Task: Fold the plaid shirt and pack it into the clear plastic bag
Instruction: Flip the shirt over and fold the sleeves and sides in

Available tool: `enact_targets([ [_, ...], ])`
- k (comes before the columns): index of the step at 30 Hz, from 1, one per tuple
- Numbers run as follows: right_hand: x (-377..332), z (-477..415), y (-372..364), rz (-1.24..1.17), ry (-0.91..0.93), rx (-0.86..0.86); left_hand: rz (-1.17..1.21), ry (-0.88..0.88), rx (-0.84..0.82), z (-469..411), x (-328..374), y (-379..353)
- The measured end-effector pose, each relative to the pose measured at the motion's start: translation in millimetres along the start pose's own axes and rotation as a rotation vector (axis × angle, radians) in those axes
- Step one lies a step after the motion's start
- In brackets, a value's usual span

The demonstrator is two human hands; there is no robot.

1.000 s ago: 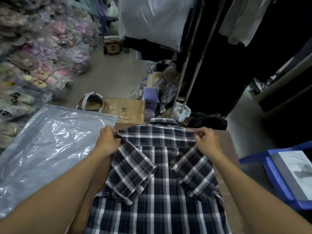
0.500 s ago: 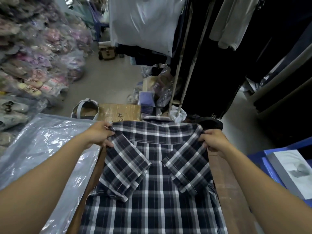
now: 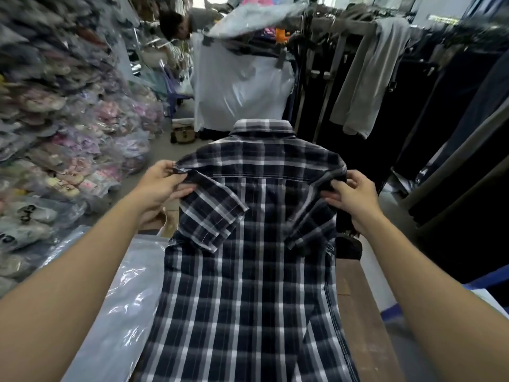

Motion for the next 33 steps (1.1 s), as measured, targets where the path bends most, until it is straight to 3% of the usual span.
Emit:
enact_targets([
  [5,23.2,22.8,8.6,-0.249,-0.116,-0.044,0.253,0.081,-0.161,24.7,-12.1,22.5],
  [10,94.6,55.7,26.0,-0.229,-0.312,-0.147,0.282,0.413,-0.398,59.7,-86.5,64.4],
  [14,135.7,81.2,38.9,-0.152,-0.404,-0.247,0.011,0.538,-0.275,81.4,-150.2,81.0],
  [16,147.7,90.9,45.3,-0.228,-0.479,-0.283,-0.052,0.554,-0.231,94.4,-167.7,81.4],
  [19,162.0,98.4,54.7,-0.286,-0.579,-0.199,-0.106,0.51,-0.106,104.7,-184.6,77.5],
  [23,162.0,106.8,50.4,0.024,-0.611,-0.153,-0.127,0.51,0.044,103.4,-200.7,73.6],
  [28,177.5,106.6,49.2,0.281,-0.784,-0.356,-0.346,0.558,-0.046,107.6,-207.7,62.2],
  [31,169.2,109.6,51.5,0.62,-0.473,-0.52,-0.408,0.493,-0.048,104.3,-220.5,64.4],
  [33,170.6,110.4,51.3,0.764,-0.313,-0.463,-0.486,0.465,-0.027,106.7,-224.8,66.9],
])
Point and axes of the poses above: each hand's wrist, its own z-axis away from the middle knuckle, its own y-axis out of the back of the hand, x = y × z, the point moved 3 cm from there along -z, towards the middle knuckle, and after that the axes turned 9 degrees about x, right-handed, at the moved point
